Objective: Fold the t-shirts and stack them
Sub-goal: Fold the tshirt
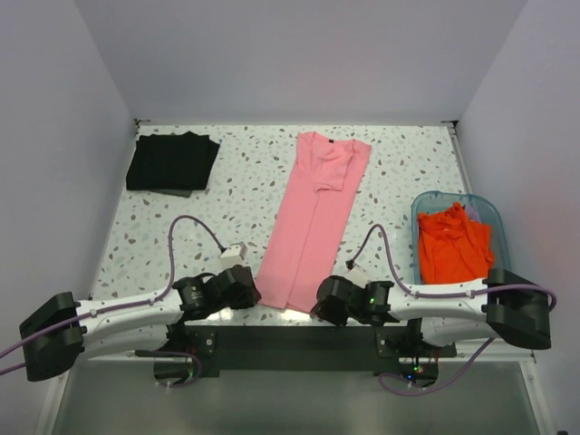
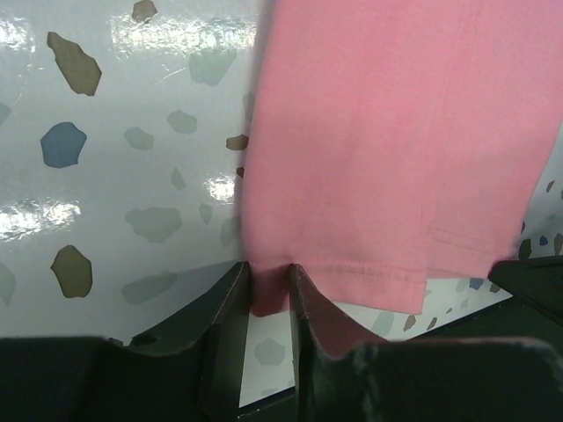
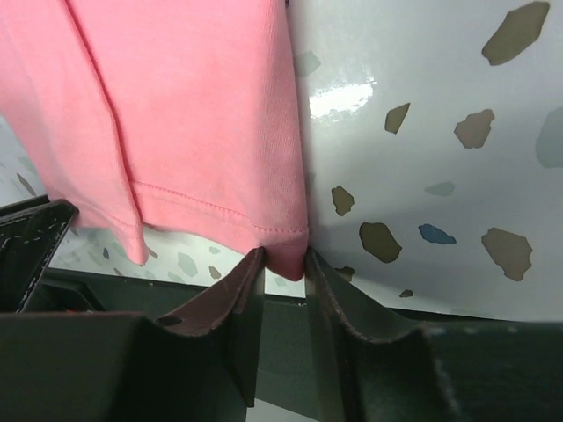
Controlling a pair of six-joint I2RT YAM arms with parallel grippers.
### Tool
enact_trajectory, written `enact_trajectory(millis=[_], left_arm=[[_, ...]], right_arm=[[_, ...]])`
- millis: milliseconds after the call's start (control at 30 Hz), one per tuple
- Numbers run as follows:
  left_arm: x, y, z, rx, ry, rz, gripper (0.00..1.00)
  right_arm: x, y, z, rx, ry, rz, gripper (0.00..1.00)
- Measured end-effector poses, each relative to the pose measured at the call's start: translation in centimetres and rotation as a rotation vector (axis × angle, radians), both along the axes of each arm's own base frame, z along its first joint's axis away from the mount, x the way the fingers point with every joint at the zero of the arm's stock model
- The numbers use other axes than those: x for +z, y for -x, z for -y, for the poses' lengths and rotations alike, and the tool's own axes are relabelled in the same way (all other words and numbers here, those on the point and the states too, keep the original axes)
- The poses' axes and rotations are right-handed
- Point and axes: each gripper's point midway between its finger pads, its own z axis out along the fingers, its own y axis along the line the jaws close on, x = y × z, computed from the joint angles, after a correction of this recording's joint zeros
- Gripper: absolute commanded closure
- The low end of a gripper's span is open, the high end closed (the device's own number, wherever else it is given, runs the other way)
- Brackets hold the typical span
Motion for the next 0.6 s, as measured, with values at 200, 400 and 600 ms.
enact_trajectory(millis=[200, 400, 600], left_arm=[[-0.3, 0.6, 0.9, -0.026, 0.012, -0.018, 0.9], [-0.2, 1.9, 2.0, -0.088, 0.014, -0.032, 1.0], [0.0, 4.4, 3.5, -0.17, 0.008, -0.064, 1.0]], right_arm=[[-0.2, -0.1, 0.6, 0.017, 0.029, 0.02, 1.0], [-0.1, 0.3, 2.9, 0.092, 0.123, 0.048, 1.0], [0.5, 1.4, 6.2, 0.187, 0.218, 0.046, 1.0]])
